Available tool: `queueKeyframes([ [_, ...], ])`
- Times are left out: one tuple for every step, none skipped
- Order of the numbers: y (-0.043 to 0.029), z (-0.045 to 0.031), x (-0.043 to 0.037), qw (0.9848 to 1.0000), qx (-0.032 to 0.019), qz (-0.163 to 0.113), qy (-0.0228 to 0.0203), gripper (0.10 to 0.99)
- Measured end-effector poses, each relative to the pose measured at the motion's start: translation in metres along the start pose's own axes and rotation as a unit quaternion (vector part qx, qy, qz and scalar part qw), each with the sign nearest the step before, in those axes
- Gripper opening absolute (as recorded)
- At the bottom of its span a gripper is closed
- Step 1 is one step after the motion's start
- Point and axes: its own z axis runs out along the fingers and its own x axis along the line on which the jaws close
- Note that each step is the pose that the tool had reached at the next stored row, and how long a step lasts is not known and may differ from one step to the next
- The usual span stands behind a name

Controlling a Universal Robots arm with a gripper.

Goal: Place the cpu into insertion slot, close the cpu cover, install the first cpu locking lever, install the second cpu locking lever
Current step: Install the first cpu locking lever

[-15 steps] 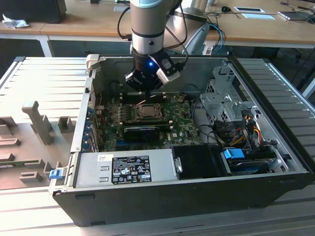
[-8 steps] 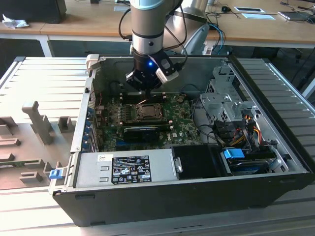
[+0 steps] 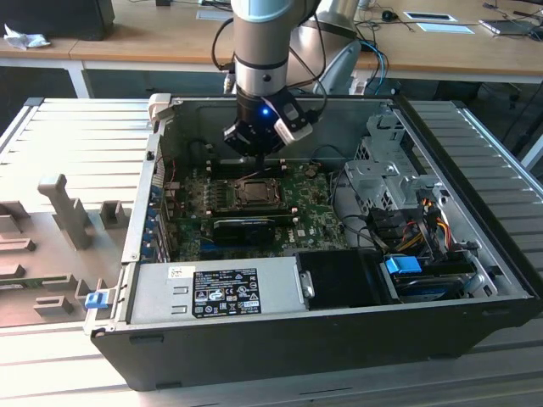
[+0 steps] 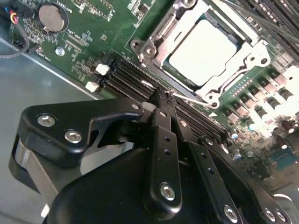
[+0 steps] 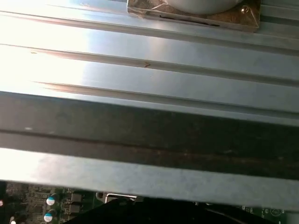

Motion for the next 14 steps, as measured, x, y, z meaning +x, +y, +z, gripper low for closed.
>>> queueKeyframes([
  [-0.0004, 0.0018, -0.0019, 1.0, 0.0001, 0.0, 0.0, 0.106],
  [-0.0005, 0.003, -0.0025, 1.0, 0.0001, 0.0, 0.0, 0.106],
  [-0.0007, 0.0042, -0.0027, 1.0, 0.0001, 0.0, 0.0, 0.106],
  [-0.0008, 0.0059, -0.0027, 1.0, 0.0001, 0.0, 0.0, 0.106],
  [-0.001, 0.0072, -0.0026, 1.0, 0.0001, 0.0, -0.0001, 0.106],
  [-0.0011, 0.0085, -0.0026, 1.0, 0.0001, 0.0, -0.0001, 0.106],
  [-0.0012, 0.0097, -0.0026, 1.0, 0.0001, 0.001, -0.0001, 0.106],
  [-0.0013, 0.0106, -0.0029, 1.0, 0.0002, 0.001, -0.0002, 0.106],
  [-0.0014, 0.0114, -0.0032, 1.0, 0.0002, 0.002, -0.0003, 0.106],
  [-0.0015, 0.012, -0.0035, 1.0, 0.0003, 0.004, -0.0004, 0.106],
  [-0.0016, 0.0123, -0.0038, 1.0, 0.0004, 0.006, -0.0006, 0.106],
  [-0.0018, 0.0131, -0.0047, 1.0, 0.0004, 0.008, -0.0008, 0.106],
  [-0.0018, 0.0136, -0.0051, 1.0, 0.0005, 0.009, -0.0009, 0.106],
  [-0.0019, 0.014, -0.0053, 1.0, 0.0005, 0.01, -0.001, 0.106],
])
